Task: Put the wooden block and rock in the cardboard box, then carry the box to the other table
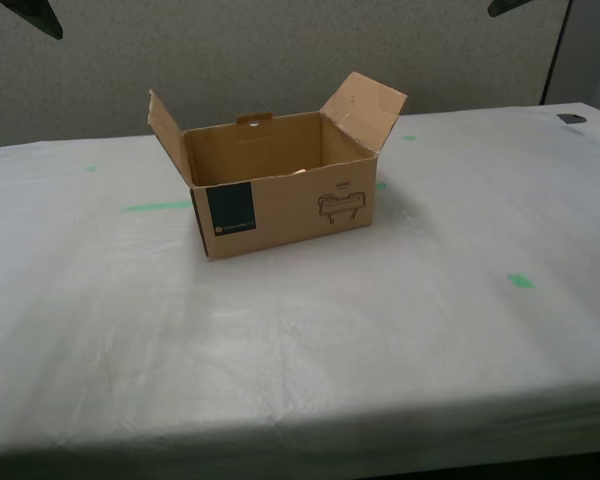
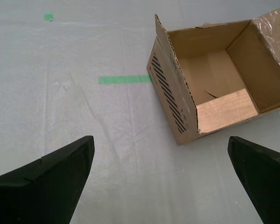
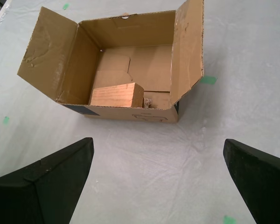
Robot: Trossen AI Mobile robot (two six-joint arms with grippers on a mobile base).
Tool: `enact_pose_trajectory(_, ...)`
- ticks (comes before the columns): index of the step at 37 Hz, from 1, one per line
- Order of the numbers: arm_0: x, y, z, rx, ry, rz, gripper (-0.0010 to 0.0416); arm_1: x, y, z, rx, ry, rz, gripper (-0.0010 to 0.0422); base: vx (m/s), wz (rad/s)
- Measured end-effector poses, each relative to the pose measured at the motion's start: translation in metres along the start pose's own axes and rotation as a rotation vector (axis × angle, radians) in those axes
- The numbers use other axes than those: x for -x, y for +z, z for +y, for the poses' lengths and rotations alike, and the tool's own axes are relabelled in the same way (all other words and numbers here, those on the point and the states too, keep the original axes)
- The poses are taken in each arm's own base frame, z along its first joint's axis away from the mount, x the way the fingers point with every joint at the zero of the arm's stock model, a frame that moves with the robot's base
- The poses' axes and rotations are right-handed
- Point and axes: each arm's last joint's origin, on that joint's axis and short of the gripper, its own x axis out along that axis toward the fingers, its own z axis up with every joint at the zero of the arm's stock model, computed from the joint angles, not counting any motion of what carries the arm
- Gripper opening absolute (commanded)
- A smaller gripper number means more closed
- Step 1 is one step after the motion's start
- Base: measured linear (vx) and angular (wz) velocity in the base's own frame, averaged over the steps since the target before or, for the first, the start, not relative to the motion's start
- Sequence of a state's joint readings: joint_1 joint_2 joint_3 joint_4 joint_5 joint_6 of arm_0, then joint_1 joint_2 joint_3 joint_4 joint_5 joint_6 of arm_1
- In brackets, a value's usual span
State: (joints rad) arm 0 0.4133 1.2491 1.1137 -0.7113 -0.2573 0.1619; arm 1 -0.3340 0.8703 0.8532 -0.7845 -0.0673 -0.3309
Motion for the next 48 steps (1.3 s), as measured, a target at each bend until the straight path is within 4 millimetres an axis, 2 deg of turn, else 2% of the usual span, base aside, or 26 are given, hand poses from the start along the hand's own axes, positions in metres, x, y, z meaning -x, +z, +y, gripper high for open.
enact_pose_trajectory(48,0.0,0.0,0.0,0.0,0.0,0.0,0.0387,0.0,0.0,0.0,0.0,0.0,0.0,0.0391,0.0,0.0)
